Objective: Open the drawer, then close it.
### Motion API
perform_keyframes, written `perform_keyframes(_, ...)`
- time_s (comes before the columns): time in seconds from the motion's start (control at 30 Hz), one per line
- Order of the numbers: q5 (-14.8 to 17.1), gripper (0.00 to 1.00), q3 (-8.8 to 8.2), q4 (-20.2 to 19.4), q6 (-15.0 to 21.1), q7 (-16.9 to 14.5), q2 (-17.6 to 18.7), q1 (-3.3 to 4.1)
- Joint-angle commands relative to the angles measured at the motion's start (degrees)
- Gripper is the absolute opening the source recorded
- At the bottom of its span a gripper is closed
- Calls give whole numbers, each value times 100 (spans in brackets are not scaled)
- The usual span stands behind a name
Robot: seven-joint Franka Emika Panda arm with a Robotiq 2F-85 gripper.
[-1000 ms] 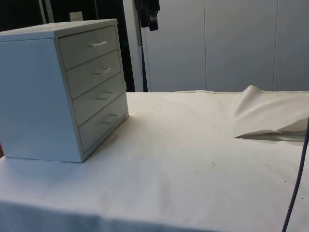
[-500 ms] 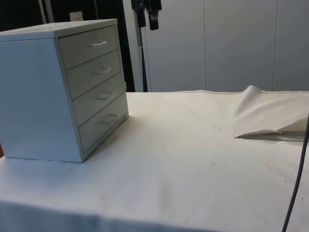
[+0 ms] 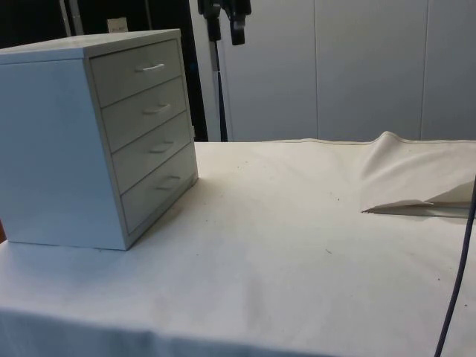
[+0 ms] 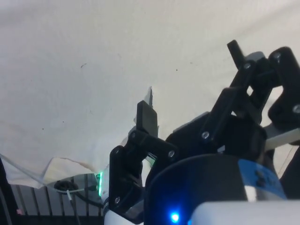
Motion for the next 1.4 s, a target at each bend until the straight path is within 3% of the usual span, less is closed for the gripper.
perform_keyframes(0.0, -6, 100, -6, -40, 74, -63, -34, 0)
perform_keyframes(1.37, 115, 100, -17, -80, 201, -1650, 0, 6)
